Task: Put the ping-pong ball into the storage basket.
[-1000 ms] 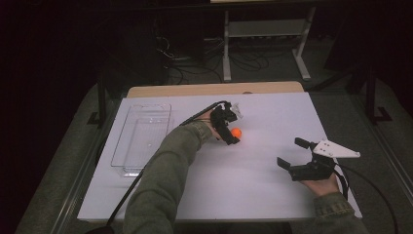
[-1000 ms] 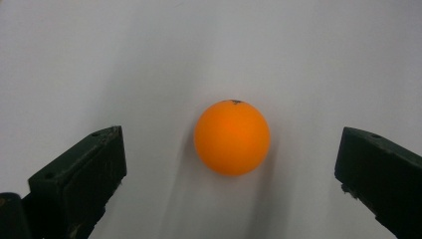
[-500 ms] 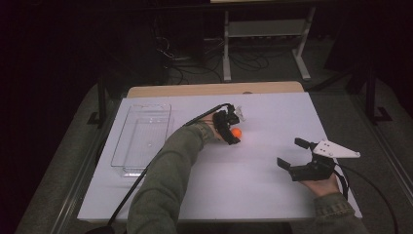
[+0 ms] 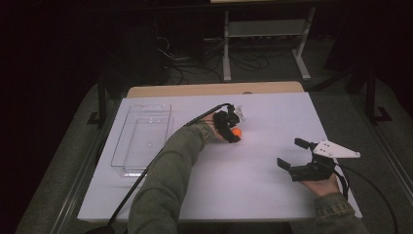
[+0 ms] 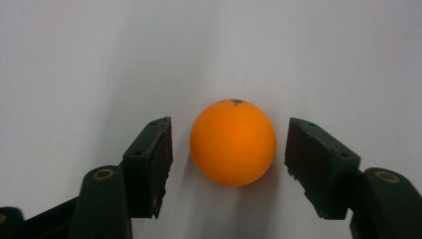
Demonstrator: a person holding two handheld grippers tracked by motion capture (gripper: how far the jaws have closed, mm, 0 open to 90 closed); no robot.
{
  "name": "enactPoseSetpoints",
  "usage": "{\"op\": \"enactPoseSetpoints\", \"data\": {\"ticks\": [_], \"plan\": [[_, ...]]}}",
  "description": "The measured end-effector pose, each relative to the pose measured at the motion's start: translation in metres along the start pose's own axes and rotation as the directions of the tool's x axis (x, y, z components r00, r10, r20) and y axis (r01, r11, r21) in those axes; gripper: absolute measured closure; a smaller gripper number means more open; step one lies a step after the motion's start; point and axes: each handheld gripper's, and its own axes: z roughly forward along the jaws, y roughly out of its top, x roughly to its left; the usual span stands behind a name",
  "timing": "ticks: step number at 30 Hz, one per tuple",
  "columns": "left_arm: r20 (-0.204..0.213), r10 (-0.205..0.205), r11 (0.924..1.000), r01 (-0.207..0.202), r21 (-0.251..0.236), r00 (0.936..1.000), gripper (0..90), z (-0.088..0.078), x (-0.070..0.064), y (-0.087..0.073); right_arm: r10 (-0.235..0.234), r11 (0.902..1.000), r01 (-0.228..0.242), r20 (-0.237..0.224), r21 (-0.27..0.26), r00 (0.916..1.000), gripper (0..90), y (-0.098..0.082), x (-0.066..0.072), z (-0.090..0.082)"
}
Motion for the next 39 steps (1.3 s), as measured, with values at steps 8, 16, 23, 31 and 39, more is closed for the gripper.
{"op": "enactPoseSetpoints", "data": {"ticks": [8,16,23,31,39], "plan": [[0.020,-0.008,1.0000,0.008,-0.002,0.9998,43.8,0.001,0.000,-0.001,-0.001,1.0000,0.001,0.004,0.000,1.0000,0.0,0.000,0.000,-0.001],[0.036,-0.018,0.9998,0.018,-0.009,0.9992,50.1,0.000,0.003,-0.001,-0.001,1.0000,0.001,0.002,0.002,1.0000,0.0,0.000,0.001,-0.001],[0.041,-0.019,0.9998,0.019,-0.001,0.9990,50.3,-0.003,0.004,-0.002,-0.002,1.0000,0.002,0.001,0.000,1.0000,0.0,0.000,0.000,-0.001],[0.039,-0.016,0.9998,0.017,-0.006,0.9991,50.3,-0.007,0.003,-0.001,0.000,1.0000,0.000,0.003,0.002,1.0000,0.0,0.000,0.001,-0.001],[0.035,-0.010,0.9999,0.010,-0.010,0.9994,50.4,-0.017,0.002,0.000,-0.002,1.0000,0.002,0.007,-0.001,1.0000,0.0,0.000,0.000,-0.001]]}}
